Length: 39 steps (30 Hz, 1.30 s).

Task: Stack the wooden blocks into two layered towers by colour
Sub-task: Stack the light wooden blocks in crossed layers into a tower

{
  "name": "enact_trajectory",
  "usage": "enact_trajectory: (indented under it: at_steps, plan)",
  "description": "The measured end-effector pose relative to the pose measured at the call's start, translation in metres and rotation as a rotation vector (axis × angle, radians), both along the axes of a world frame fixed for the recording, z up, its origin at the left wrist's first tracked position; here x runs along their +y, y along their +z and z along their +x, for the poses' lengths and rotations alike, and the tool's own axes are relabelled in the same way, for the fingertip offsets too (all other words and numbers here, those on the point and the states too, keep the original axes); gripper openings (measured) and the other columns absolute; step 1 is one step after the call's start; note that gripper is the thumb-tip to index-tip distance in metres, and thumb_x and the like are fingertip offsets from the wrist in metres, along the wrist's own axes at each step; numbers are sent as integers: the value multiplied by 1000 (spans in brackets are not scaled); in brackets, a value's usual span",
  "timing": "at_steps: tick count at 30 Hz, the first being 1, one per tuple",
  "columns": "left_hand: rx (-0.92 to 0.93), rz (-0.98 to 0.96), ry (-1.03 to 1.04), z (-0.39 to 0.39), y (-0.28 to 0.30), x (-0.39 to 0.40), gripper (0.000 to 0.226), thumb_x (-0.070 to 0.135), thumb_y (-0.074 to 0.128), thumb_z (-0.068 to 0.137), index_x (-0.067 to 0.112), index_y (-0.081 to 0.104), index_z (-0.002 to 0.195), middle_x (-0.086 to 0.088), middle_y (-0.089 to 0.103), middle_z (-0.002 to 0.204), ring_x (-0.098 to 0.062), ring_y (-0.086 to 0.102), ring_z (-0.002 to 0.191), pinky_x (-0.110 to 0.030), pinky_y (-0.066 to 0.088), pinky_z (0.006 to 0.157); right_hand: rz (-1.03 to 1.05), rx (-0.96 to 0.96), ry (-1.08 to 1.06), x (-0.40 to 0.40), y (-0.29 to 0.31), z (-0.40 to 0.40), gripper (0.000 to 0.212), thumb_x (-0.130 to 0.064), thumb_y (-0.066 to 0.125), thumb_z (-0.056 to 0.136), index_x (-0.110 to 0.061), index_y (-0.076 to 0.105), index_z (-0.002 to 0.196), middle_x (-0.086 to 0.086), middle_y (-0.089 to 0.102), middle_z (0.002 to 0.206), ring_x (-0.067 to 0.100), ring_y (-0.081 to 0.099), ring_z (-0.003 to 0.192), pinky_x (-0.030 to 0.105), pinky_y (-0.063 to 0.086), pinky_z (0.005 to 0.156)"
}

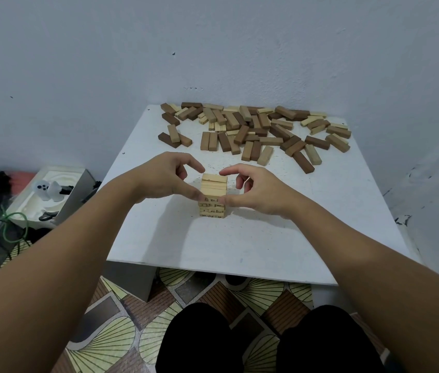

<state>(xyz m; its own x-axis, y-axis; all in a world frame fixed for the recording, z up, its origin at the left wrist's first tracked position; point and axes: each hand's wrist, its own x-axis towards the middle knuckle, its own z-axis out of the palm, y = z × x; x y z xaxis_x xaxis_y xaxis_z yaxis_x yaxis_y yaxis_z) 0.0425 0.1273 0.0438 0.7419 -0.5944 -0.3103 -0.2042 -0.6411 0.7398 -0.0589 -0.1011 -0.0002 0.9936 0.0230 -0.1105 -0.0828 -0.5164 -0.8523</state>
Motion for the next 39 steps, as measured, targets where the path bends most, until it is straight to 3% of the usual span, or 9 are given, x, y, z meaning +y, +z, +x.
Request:
enact_trajectory:
  at_steps: [11, 15, 20, 24, 27, 30, 34, 39]
  plan:
    - [-3, 41, -11, -2, 1, 1, 57, 26, 94, 73, 33, 69, 125, -1, 52, 84, -16, 46, 76, -23, 36, 55, -8, 6, 5, -1, -2, 2, 55, -44, 88, 77, -44, 64, 127, -5, 55, 98, 7, 46, 72, 29, 44, 69]
    - [6, 38, 4, -3, 2, 2, 64, 27, 94, 73, 33, 66, 129, -1, 54, 87, -15, 48, 78, -18, 39, 54, 1, 9, 1, -1, -3, 1, 59, -43, 87, 78, -43, 62, 131, -4, 55, 100, 7, 47, 72, 27, 45, 68]
    - [2, 19, 13, -4, 5, 0, 63, 31, 94, 73, 34, 65, 128, -3, 54, 87, -15, 48, 78, -21, 39, 56, 17, 8, -1, -1, -2, 1, 64, -47, 86, 79, -43, 58, 137, -3, 56, 102, 8, 47, 74, 28, 45, 68]
    - [-75, -75, 70, -4, 7, -7, 42, 39, 86, 82, 35, 68, 121, -2, 54, 85, -12, 51, 77, -28, 41, 67, 63, -30, -72, -8, -5, -1, 45, -51, 68, 95, -40, 58, 138, -4, 57, 96, 5, 52, 76, 27, 47, 73]
    - [-213, -105, 118, -3, 9, -23, 21, 35, 77, 92, 29, 71, 112, 2, 54, 76, -9, 50, 67, -22, 41, 61, -33, -93, -183, -24, -10, -2, 37, -43, 58, 102, -35, 58, 138, -9, 57, 93, 7, 54, 78, 28, 47, 73]
    - [-308, -91, 130, -3, 11, -50, 12, 33, 70, 96, 24, 71, 105, 6, 53, 71, -8, 49, 61, -19, 39, 54, -181, -129, -280, -49, -14, -3, 38, -40, 57, 103, -32, 58, 140, -10, 59, 104, 7, 57, 88, 30, 49, 80]
    - [-392, 3, 82, -4, 10, -98, 10, 33, 62, 101, 24, 68, 103, 8, 57, 76, -7, 53, 65, -23, 38, 56, -296, -103, -358, -85, -18, -5, 41, -42, 58, 101, -32, 56, 141, -8, 57, 120, 11, 57, 102, 35, 52, 91]
    - [-496, 127, -3, -3, 2, -165, 20, 36, 57, 102, 24, 67, 115, 9, 61, 94, -9, 58, 79, -28, 41, 63, -430, -129, -407, -126, -26, -5, 35, -38, 60, 99, -32, 62, 133, -3, 56, 114, 20, 54, 108, 38, 51, 89]
